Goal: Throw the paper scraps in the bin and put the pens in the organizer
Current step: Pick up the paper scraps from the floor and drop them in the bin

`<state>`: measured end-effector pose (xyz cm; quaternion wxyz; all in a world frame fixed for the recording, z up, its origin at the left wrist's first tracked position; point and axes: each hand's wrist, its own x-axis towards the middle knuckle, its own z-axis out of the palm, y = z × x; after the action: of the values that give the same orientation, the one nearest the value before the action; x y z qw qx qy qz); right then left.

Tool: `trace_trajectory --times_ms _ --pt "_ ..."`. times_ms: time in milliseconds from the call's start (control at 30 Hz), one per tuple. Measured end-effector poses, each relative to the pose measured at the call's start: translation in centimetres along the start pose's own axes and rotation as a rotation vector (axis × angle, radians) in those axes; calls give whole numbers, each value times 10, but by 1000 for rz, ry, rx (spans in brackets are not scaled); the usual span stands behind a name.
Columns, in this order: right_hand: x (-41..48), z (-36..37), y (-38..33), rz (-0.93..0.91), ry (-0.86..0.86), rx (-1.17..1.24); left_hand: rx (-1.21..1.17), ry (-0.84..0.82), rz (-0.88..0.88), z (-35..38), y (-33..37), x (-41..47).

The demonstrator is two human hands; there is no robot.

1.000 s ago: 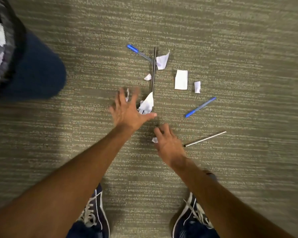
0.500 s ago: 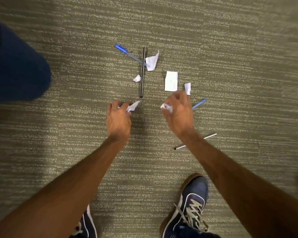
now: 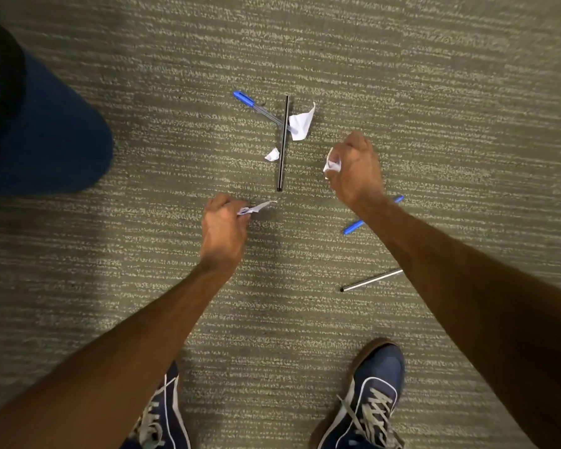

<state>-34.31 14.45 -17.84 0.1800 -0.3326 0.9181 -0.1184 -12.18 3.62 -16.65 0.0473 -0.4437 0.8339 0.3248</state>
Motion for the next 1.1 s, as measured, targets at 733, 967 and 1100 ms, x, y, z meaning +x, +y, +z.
trace_trajectory --times_ms 733,967,1100 --pt "-70 -157 -255 660 -290 1432 -306 427 -93 -263 28 -44" --pt "-53 -167 -380 584 -397 1326 -560 486 -436 -340 -23 -24" --pt "-40 -157 -426 596 -420 1270 -679 456 -545 -355 -51 -4"
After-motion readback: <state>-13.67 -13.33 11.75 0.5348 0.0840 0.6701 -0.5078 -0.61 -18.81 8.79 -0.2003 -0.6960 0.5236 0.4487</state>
